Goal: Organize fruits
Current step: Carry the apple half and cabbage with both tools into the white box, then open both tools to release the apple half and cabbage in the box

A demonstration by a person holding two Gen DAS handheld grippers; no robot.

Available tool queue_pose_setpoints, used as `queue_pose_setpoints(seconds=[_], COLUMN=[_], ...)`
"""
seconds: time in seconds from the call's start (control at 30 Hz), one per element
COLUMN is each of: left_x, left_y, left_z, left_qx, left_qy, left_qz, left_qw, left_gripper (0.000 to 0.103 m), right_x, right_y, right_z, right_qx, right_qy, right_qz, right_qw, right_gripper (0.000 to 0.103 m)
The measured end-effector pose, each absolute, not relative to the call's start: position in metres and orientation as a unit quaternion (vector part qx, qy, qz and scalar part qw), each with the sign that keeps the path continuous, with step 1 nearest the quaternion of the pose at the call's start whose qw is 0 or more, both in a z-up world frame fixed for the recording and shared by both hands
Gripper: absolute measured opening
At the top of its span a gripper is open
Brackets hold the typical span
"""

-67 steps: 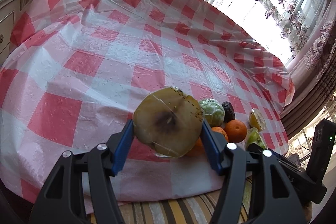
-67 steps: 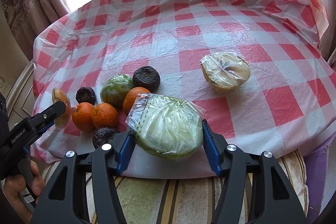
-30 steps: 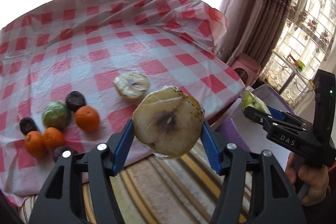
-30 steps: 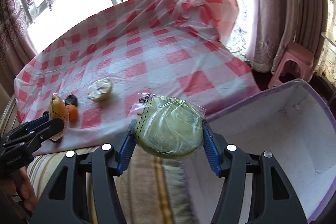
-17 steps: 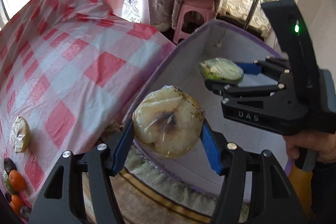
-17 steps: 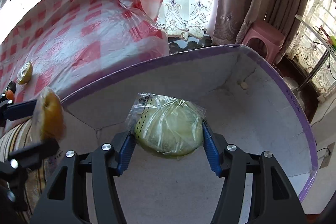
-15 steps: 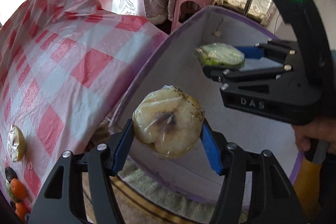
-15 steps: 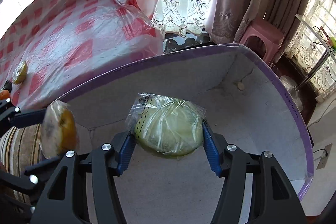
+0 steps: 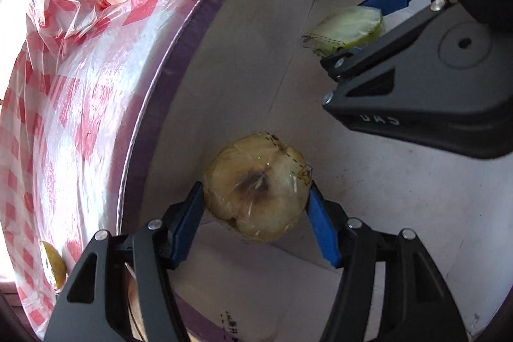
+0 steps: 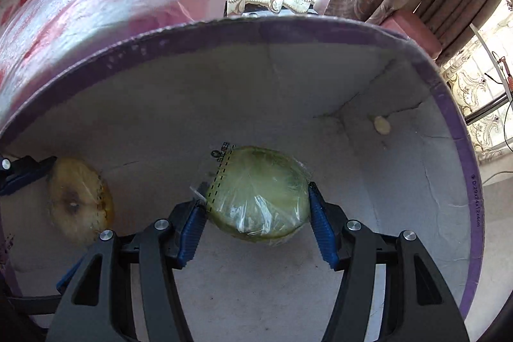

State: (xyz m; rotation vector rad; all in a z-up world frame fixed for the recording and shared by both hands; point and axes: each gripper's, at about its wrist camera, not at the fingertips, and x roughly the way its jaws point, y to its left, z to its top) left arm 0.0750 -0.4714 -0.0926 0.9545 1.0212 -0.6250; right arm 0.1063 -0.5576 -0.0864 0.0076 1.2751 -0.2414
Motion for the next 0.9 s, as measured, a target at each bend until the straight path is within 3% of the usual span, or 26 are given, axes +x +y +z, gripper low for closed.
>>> queue_pose_setpoints(seconds=[0.43,0.9], left_x=[0.083,0.083], left_y=[-0.462,-0.416], left_z=[-0.079,-0.017], left_qx=[0.415,0.276], left_qy=[0.444,0.423], left_qz=[-0.285,-0.31], left_qw=[0.741,0.806], left_gripper=[0.076,0.078], right_x=[0.089,0.052], right_y=[-0.555,-0.521], right_z=[-0.078,0.001], right_qx=[-0.008,-0.016], right_qy=[0.562,0.459], right_qz=[-0.13,-0.157], right_qw=[0.817,0.874], right_gripper=[0.076,0.086])
